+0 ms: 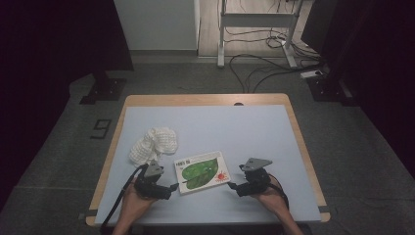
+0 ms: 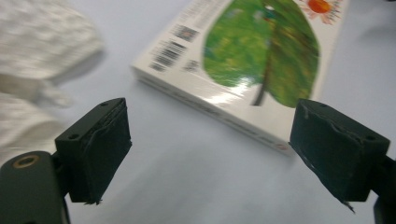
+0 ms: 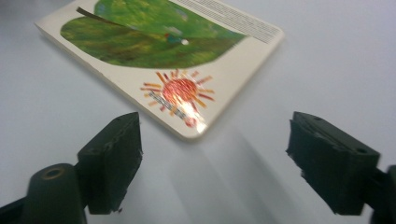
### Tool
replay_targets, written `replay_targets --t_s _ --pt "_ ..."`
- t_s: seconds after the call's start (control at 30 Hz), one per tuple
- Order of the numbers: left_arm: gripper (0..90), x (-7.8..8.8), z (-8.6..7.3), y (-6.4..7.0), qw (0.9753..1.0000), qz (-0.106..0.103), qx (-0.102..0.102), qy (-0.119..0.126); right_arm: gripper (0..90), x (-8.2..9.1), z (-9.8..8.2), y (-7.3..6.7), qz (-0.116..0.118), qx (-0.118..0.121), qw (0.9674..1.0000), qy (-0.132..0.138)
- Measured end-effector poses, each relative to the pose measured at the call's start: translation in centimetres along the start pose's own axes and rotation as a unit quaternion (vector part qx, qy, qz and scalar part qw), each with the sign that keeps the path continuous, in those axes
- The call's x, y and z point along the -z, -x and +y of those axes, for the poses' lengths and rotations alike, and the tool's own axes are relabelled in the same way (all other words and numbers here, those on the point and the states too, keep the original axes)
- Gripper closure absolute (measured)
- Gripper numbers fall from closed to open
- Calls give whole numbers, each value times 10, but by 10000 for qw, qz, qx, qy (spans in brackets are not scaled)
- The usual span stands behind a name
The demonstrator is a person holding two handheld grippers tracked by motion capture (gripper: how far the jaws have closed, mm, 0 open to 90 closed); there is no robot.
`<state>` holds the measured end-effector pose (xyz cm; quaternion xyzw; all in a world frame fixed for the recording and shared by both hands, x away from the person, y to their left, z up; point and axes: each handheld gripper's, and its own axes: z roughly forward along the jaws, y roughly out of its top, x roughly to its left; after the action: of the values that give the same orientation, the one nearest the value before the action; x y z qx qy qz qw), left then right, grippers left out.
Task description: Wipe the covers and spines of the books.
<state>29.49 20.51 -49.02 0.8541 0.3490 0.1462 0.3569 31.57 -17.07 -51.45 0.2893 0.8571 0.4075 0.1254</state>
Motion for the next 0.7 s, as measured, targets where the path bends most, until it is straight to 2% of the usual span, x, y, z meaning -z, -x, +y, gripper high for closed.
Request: replay_targets --t_s 0.13,0.23,0.37,0.4,0.43,0.5,0.57,0.7 --pt "92 6 2 -14 9999 126 44 38 122 10 -6 4 -137 -93 9998 -83" --pt "106 11 5 -29 9998 114 143 90 75 18 -11 8 -205 -170 9996 -75" --pt "126 15 11 -48 9994 259 204 99 47 27 -21 12 -381 -221 9990 -103" --pt "124 16 14 -54 9992 282 265 47 44 29 -24 13 -423 -242 9987 -119" --pt "118 16 14 -54 9992 282 265 47 44 29 -24 13 -423 -242 9987 -119" --pt "107 16 20 -64 9984 466 298 -66 44 34 -32 16 -575 -313 9977 -192" --pt "72 15 26 -72 9977 555 380 -127 47 37 -37 18 -623 -376 9971 -203" --pt "13 11 35 -84 9964 715 405 -217 58 38 -42 19 -669 -388 9966 -273"
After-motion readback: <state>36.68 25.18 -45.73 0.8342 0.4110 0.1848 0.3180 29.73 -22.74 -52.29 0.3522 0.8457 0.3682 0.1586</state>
